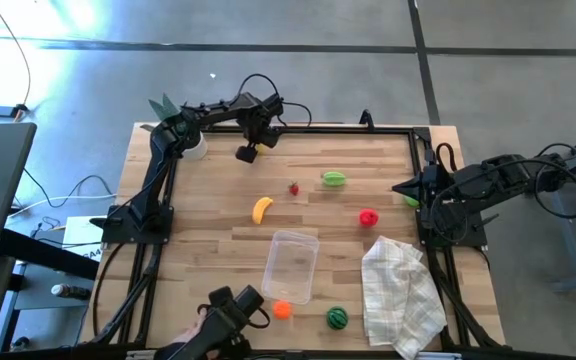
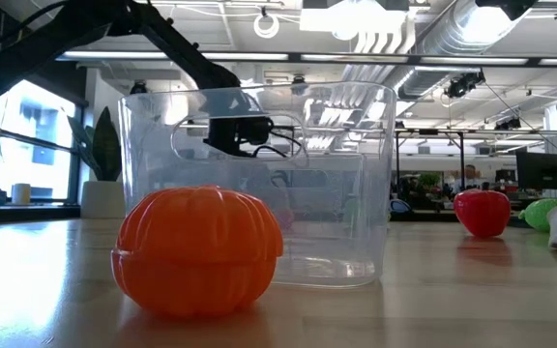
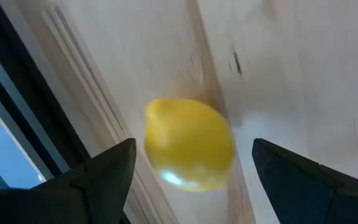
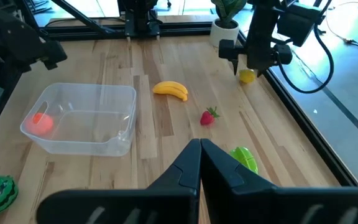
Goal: Pick and placing Produce into tupperware
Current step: Put the lemon into the transparent bin
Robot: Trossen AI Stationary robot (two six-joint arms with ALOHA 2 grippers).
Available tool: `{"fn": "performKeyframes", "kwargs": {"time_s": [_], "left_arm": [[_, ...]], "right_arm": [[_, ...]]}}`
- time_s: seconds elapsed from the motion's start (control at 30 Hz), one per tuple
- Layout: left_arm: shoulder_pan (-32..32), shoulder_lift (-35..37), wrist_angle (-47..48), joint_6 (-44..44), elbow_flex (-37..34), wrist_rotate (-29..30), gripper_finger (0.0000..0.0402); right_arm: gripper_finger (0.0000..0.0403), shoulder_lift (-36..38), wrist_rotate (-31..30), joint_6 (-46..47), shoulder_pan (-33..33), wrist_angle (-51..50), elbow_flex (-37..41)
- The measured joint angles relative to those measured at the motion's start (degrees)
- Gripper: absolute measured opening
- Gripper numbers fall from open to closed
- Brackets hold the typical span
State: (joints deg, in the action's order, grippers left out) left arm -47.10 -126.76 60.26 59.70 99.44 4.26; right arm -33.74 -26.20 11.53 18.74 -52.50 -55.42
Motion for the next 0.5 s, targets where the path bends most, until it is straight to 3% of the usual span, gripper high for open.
{"fn": "performKeyframes", "kwargs": {"time_s": [0.5], "left_arm": [[0.3,0.0,-0.9,-0.2,0.0,-2.5,0.031]], "right_arm": [[0.0,0.0,0.0,0.0,0.0,0.0,0.0]]}}
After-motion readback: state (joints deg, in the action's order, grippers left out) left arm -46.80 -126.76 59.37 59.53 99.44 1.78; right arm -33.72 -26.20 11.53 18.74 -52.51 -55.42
